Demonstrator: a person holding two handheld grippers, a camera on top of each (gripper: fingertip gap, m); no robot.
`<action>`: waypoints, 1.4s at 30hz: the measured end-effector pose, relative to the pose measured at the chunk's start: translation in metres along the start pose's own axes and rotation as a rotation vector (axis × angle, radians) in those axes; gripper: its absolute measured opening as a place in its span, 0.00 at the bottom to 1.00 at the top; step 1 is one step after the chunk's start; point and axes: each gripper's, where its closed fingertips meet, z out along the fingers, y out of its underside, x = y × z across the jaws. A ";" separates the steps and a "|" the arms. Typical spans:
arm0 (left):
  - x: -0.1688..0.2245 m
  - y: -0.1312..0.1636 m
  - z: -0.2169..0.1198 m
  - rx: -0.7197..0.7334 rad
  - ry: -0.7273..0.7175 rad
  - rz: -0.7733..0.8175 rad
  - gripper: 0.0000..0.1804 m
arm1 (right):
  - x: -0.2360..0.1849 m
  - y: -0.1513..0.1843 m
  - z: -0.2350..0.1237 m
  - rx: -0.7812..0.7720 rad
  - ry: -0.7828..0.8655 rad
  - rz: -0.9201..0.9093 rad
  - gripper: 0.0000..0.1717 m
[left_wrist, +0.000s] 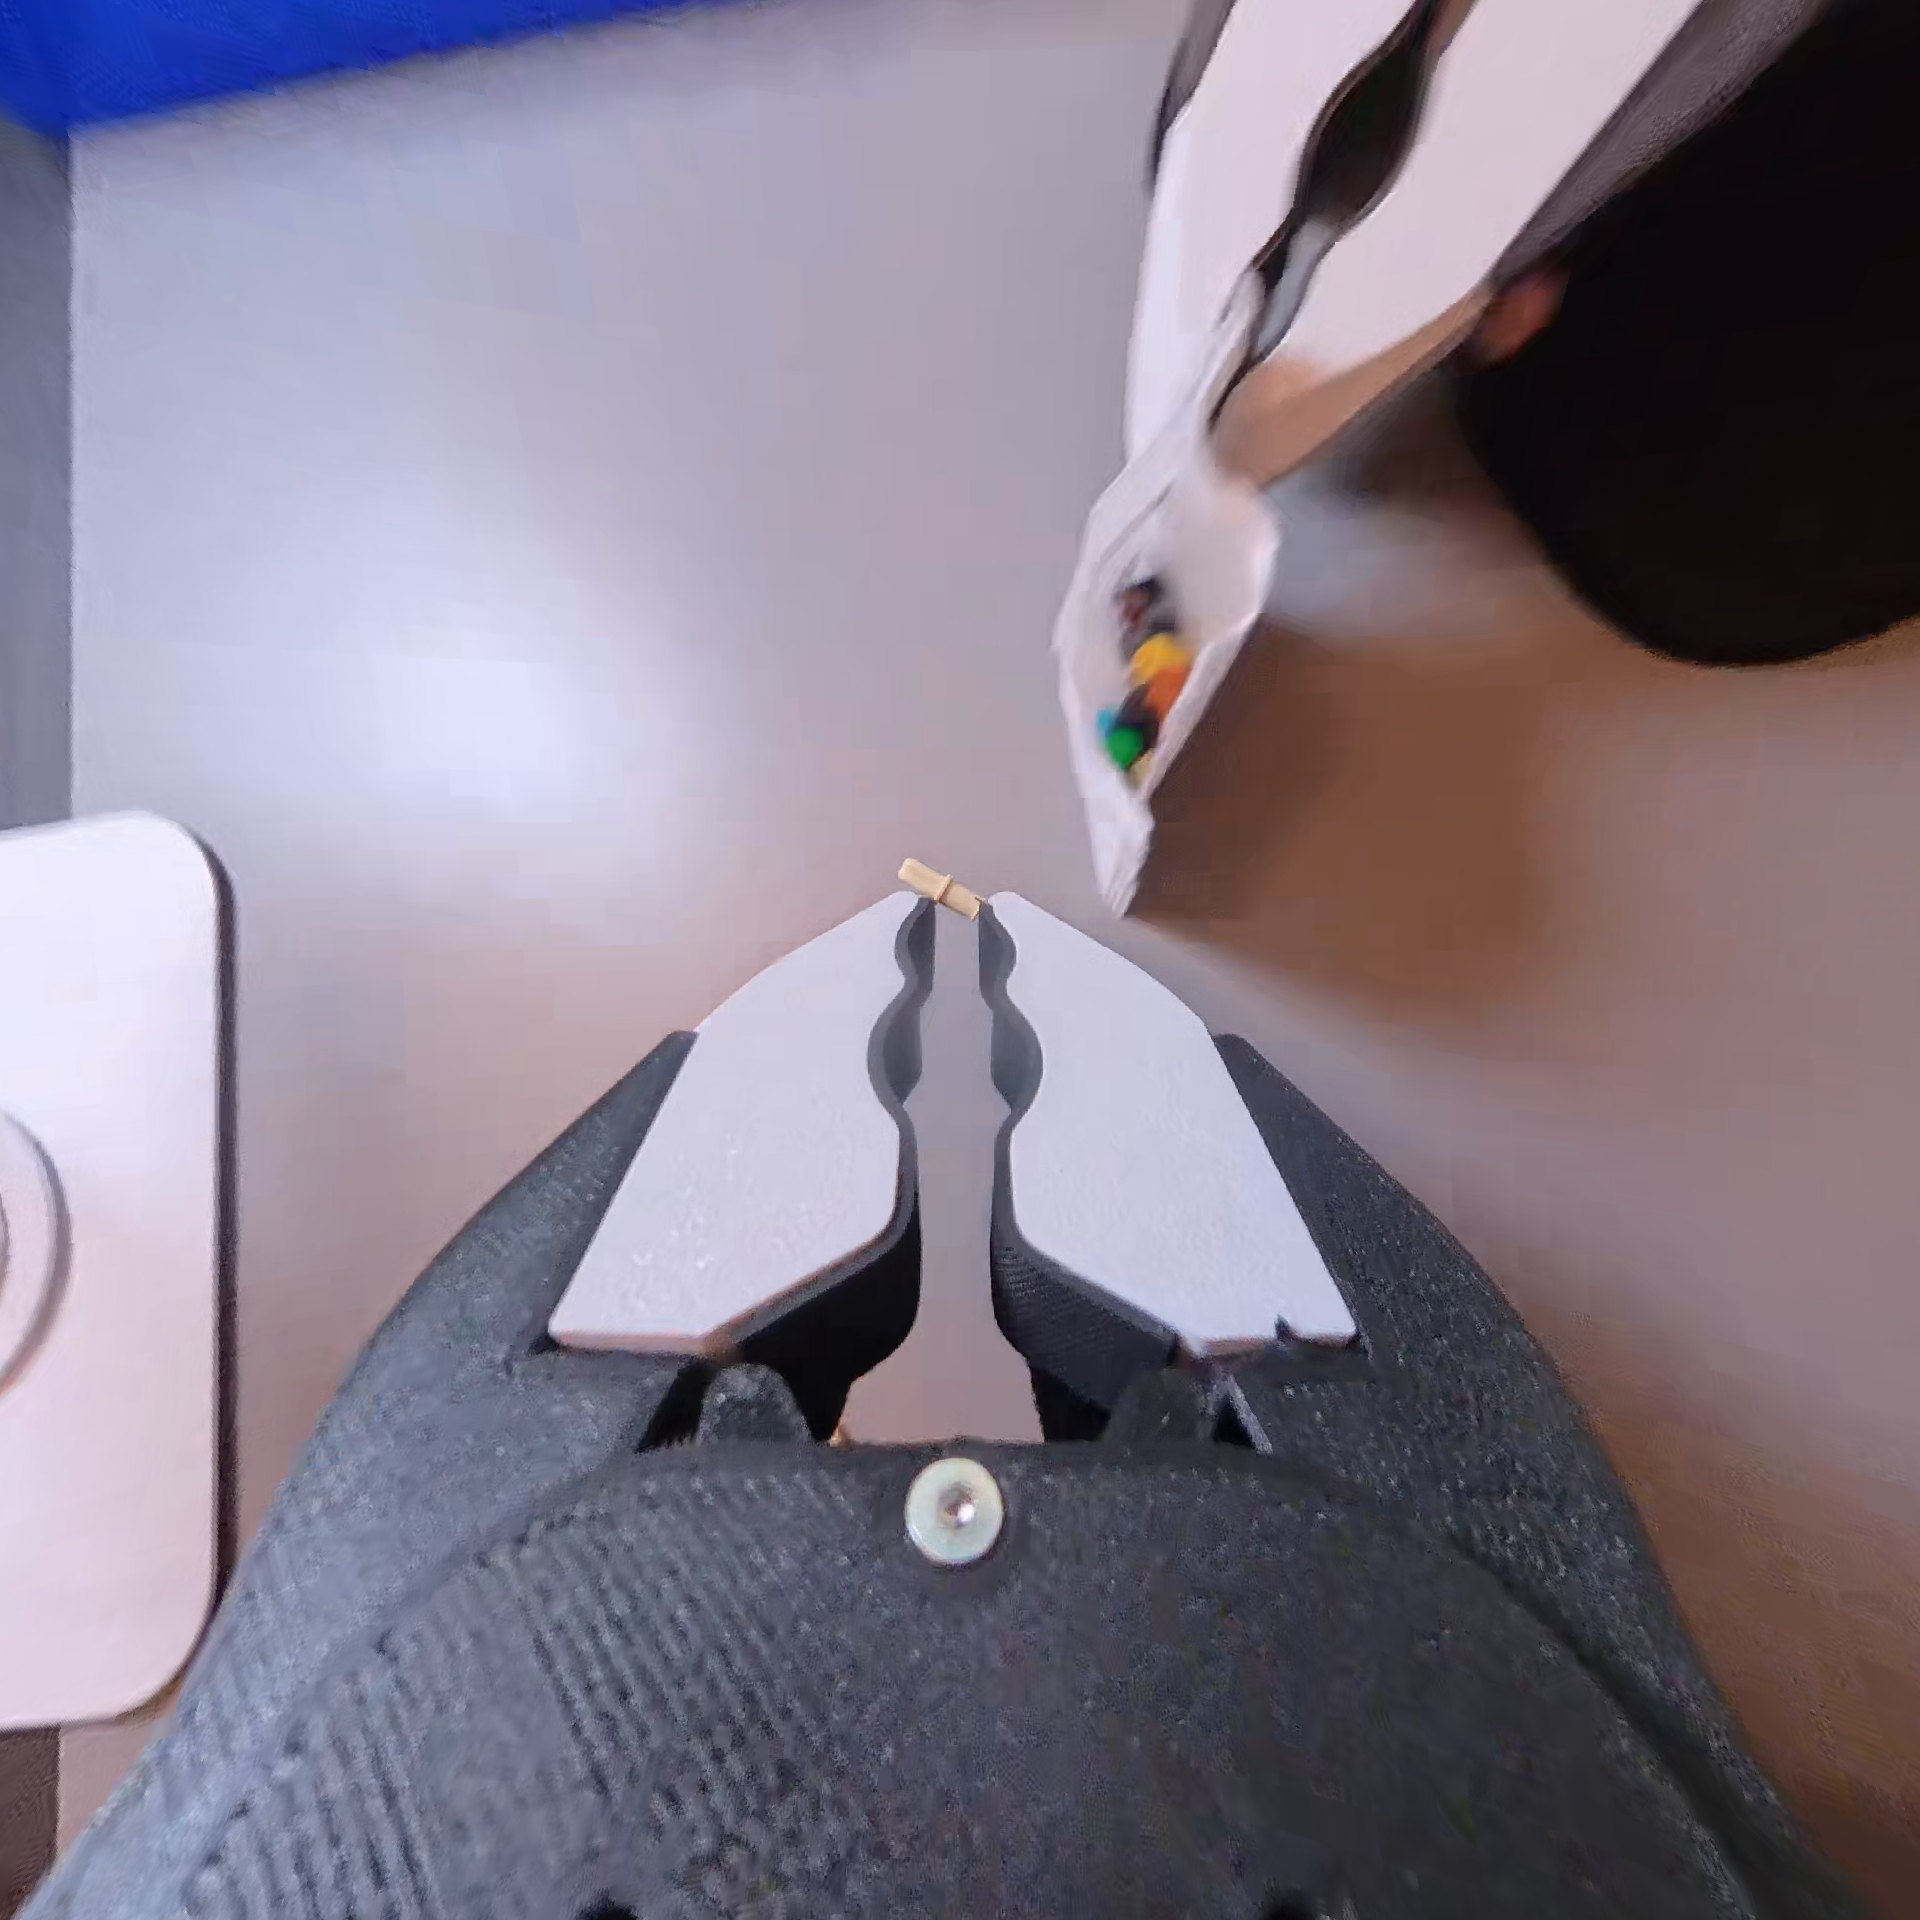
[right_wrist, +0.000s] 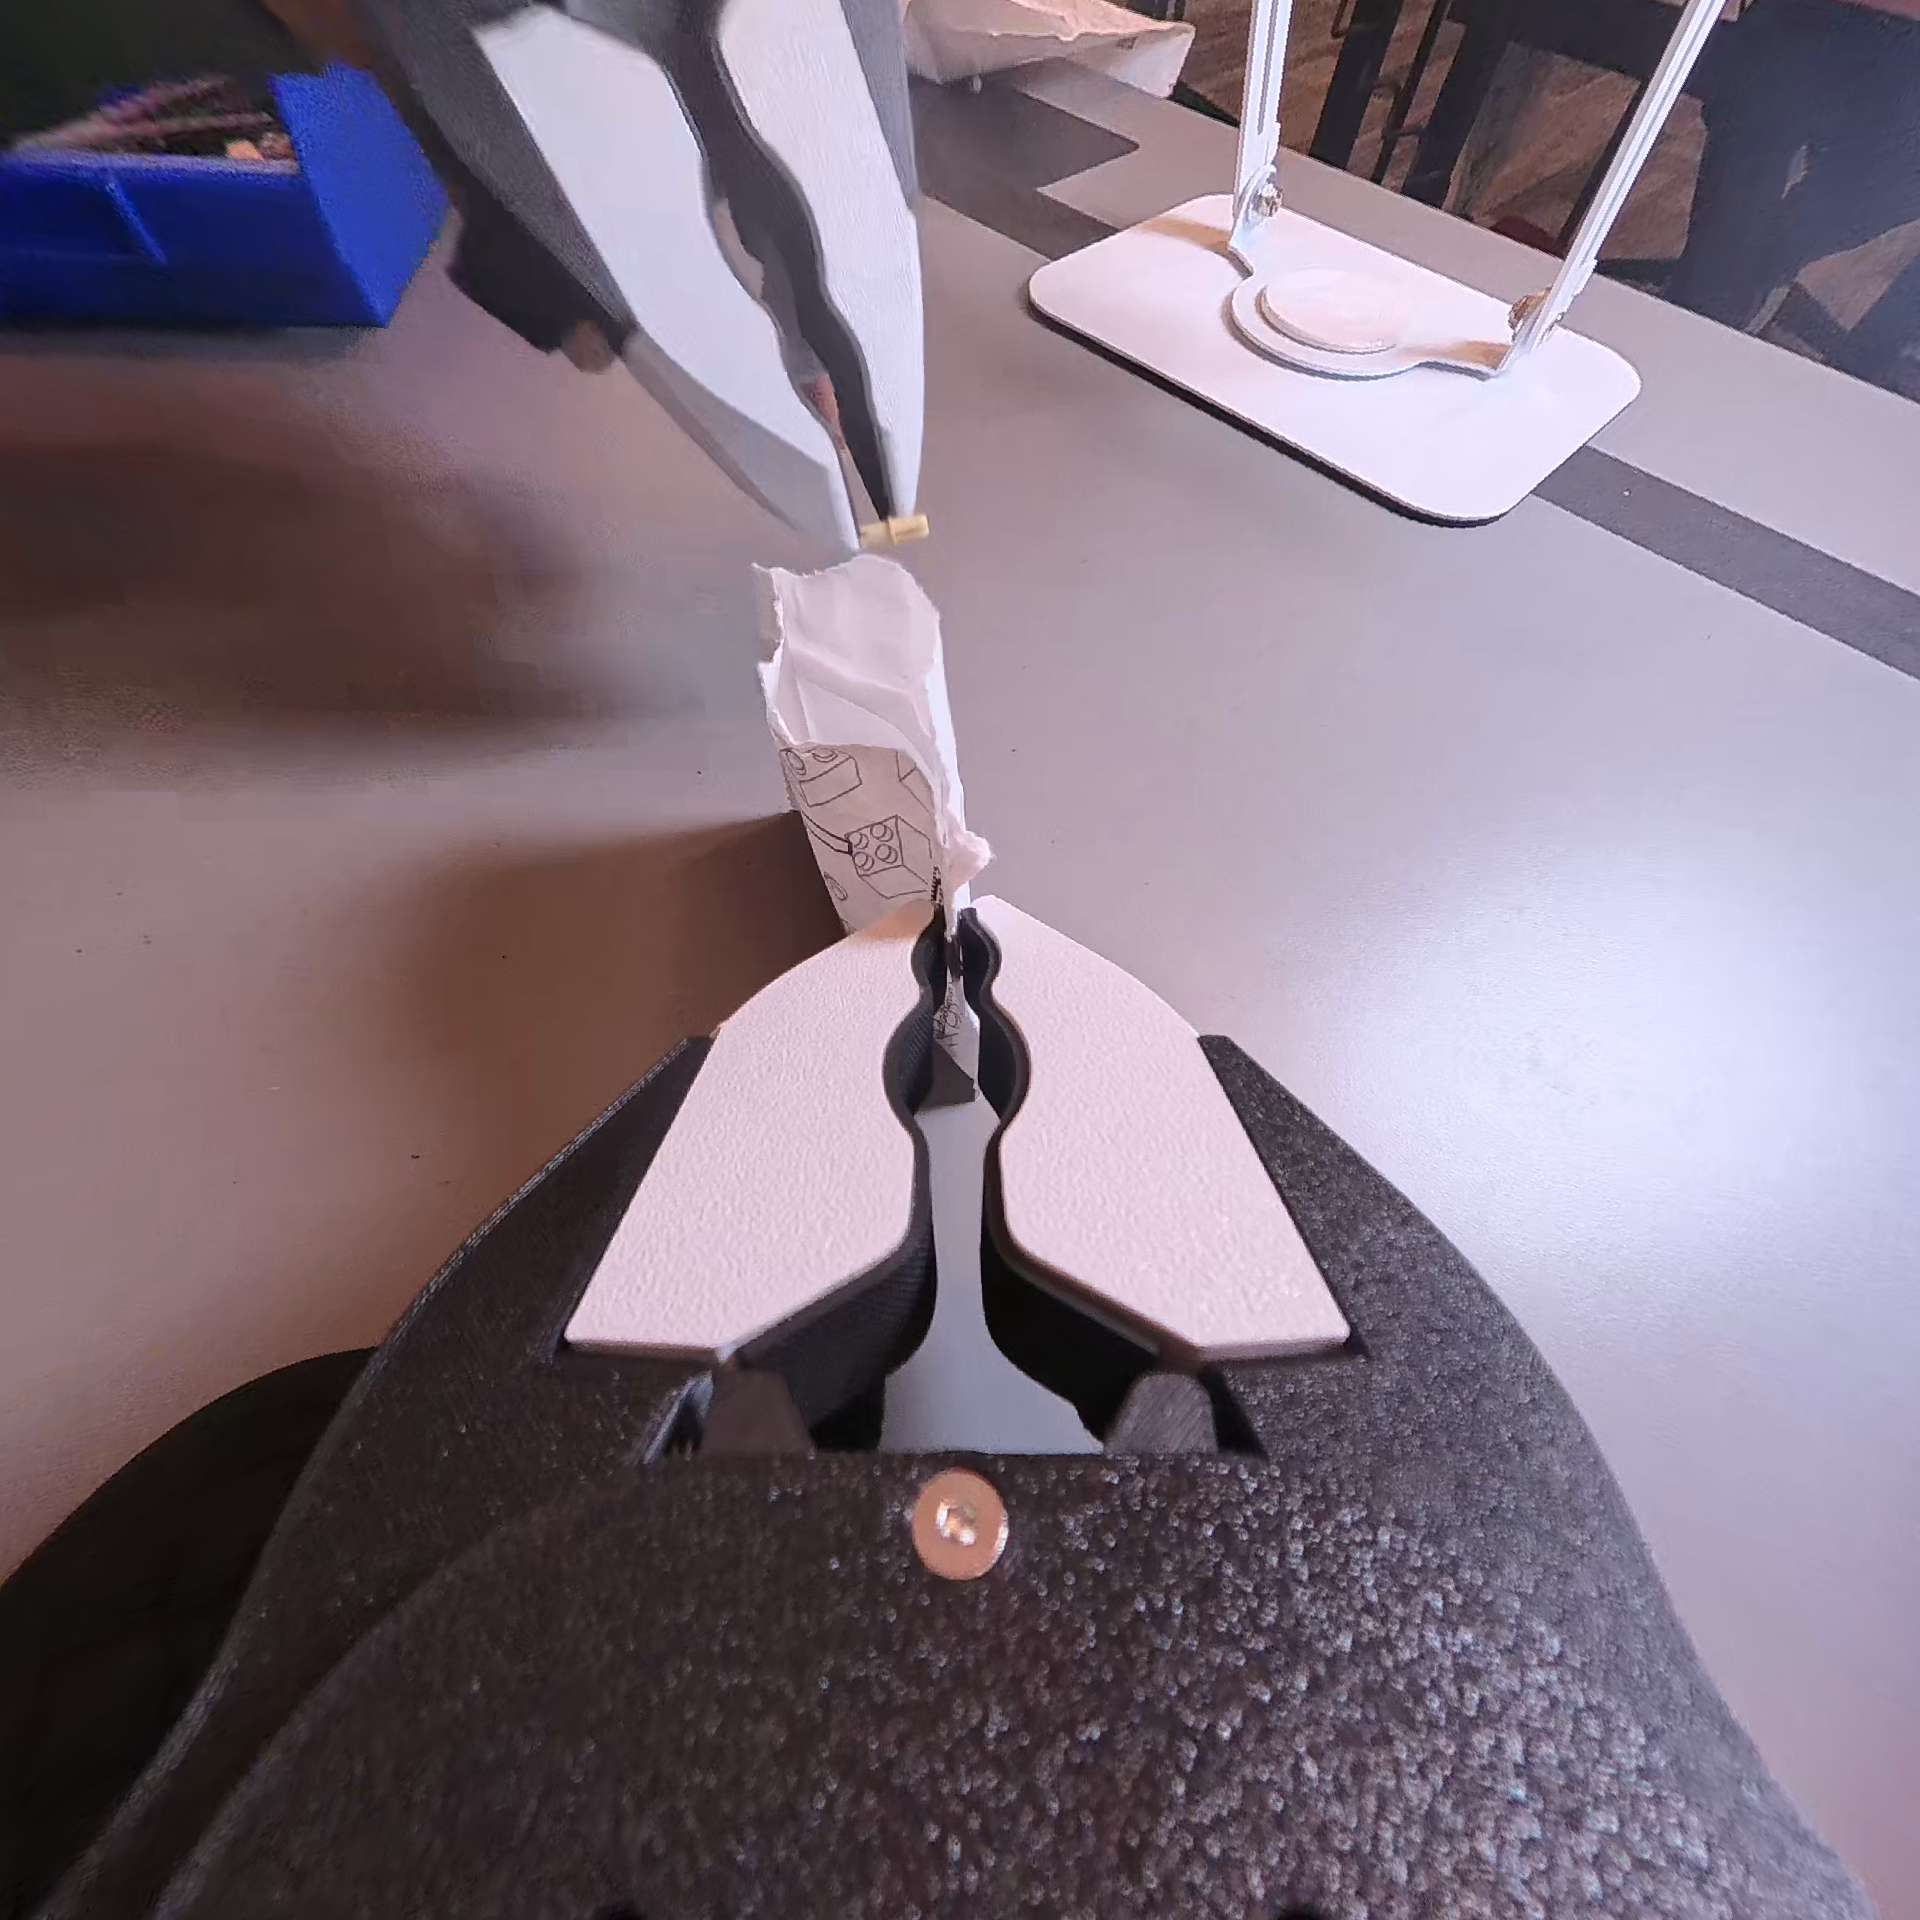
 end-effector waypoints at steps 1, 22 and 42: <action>0.008 -0.014 -0.005 0.037 0.016 0.032 0.04 | 0.000 0.000 0.000 -0.001 0.000 0.000 0.01; -0.054 0.062 -0.065 -0.318 -0.269 -0.095 0.22 | 0.001 0.003 0.002 -0.007 -0.008 0.005 0.02; -0.043 0.146 -0.041 -0.388 -0.011 -0.236 0.13 | 0.000 0.007 0.003 -0.017 -0.021 0.005 0.02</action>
